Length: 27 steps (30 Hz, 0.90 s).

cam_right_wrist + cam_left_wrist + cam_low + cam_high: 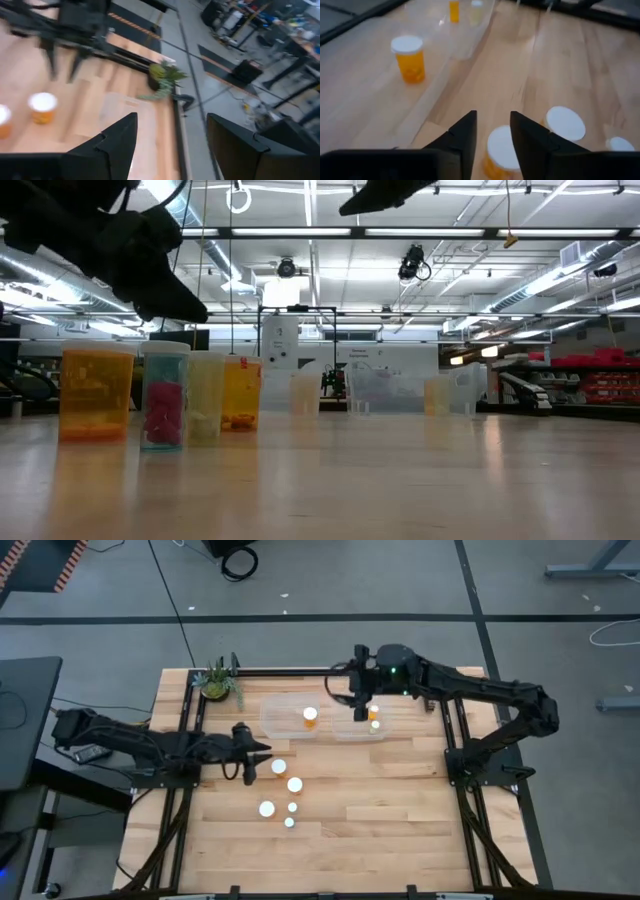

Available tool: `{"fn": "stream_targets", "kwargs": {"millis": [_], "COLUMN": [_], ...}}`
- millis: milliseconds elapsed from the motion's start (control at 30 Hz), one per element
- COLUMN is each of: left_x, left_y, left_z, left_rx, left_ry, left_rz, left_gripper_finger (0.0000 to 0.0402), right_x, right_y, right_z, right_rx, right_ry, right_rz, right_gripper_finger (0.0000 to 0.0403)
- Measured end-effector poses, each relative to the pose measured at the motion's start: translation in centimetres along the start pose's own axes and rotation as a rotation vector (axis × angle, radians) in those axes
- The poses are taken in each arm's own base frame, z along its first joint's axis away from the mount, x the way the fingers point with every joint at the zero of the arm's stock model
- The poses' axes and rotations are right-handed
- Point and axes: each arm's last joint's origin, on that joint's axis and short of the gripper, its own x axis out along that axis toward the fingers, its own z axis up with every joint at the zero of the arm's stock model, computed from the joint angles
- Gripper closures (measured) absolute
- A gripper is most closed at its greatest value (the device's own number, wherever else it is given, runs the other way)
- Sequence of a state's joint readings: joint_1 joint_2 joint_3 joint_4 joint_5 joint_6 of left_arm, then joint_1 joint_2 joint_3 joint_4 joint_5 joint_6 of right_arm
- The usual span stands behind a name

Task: Pick and place medicine bottles into bin by pill shape (circle, oval)
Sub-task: Put the large orange pill bottle into the left transparent bin

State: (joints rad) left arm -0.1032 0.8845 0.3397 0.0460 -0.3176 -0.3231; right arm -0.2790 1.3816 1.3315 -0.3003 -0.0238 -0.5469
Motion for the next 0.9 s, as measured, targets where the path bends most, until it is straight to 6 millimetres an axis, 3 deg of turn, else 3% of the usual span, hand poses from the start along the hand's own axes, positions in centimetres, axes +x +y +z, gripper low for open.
{"fn": "stream_targets", "kwargs": {"millis": [133, 467, 900], "left_x": [0.7, 2.7, 5.1], "left_y": [-0.9, -2.5, -4.2], "left_z": [1.1, 3.2, 5.6], "left_rx": [0.022, 0.052, 0.036], "left_ry": [0.064, 0.288, 0.496], "left_rz": [0.010, 0.090, 0.151], "left_gripper_finger": [0.0237, 0.0154, 0.0093], "right_x": [-0.6, -0.7, -0.9], "right_y": [-1.8, -4.2, -4.6], "right_z": [-0.7, -2.9, -3.2], "right_rx": [0.049, 0.043, 0.004], "right_ry": [-0.012, -0.072, -0.137], "right_rz": [-0.024, 0.126, 0.205], "right_gripper_finger": [0.0158, 0.0158, 0.0158]}}
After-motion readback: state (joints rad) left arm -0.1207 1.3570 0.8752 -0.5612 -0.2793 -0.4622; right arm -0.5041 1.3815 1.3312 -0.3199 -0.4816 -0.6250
